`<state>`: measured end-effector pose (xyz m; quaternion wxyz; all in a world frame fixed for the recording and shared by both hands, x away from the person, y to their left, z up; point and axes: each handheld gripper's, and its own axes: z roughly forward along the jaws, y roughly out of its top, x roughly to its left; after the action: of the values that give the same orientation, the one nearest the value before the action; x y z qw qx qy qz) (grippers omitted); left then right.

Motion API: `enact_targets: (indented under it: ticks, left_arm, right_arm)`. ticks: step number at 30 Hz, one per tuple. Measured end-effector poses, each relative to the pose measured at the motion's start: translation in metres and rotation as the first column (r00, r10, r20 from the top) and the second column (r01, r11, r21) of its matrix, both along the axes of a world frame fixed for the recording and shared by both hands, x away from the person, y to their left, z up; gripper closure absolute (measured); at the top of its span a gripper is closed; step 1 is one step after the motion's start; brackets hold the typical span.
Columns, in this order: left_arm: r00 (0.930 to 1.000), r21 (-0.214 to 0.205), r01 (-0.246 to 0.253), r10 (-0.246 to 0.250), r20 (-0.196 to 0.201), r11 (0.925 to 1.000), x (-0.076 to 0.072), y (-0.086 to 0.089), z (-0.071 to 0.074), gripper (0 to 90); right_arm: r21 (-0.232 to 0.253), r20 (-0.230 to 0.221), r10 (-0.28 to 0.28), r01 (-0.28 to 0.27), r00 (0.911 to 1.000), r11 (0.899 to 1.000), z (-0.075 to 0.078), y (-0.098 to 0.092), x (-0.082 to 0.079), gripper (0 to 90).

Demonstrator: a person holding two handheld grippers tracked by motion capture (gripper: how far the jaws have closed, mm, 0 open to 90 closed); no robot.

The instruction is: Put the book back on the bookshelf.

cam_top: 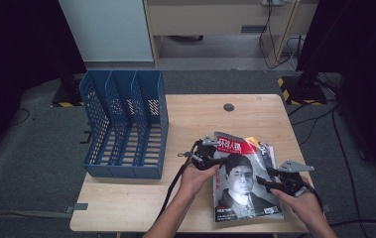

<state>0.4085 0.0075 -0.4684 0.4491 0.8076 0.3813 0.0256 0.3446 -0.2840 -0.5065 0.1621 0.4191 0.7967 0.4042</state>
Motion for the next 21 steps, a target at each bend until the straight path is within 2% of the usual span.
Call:
enact_targets:
  ticks: [2,3,5,7,8,14,17,21]
  left_arm:
    - [1.0,-0.011,0.001,-0.001,0.007,0.9999,0.0,0.001,0.001,79.0]
    - [0.9999,-0.021,0.003,-0.003,0.017,0.9998,0.0,0.002,0.004,79.4]
    - [0.9995,-0.014,0.012,-0.011,0.028,0.9998,0.001,0.001,0.006,79.7]
    - [0.9992,-0.014,0.016,-0.015,0.037,0.9998,0.001,0.001,0.009,79.8]
    - [0.999,-0.013,0.018,-0.017,0.041,0.9998,0.0,0.001,0.01,80.4]
    - [0.9961,-0.022,0.038,-0.036,0.08,0.999,-0.002,0.0,0.018,81.6]
    - [0.9945,-0.036,0.046,-0.042,0.096,0.9983,-0.003,0.0,0.022,82.7]
    - [0.9912,-0.026,0.063,-0.06,0.118,0.9977,-0.005,0.0,0.026,83.5]
  right_arm:
    - [-0.003,0.001,0.0,0.0,1.0,1.0,0.0,0.0,0.001,36.9]
    - [0.001,-0.005,0.002,-0.002,1.0,1.0,0.001,0.001,0.001,30.9]
    - [-0.004,0.001,0.01,-0.01,0.9999,1.0,0.003,0.0,0.006,24.9]
    - [-0.005,0.004,0.014,-0.014,0.9999,1.0,0.005,0.0,0.008,23.0]
    - [0.016,-0.002,0.019,-0.019,0.9998,1.0,0.01,-0.002,0.014,18.5]
    - [0.026,-0.017,0.089,-0.089,0.9959,0.996,0.016,-0.004,0.029,14.8]
    - [0.053,-0.027,0.109,-0.108,0.9936,0.993,0.014,-0.003,0.039,14.0]
    - [0.074,-0.041,0.121,-0.118,0.9918,0.99,0.011,-0.002,0.048,12.5]
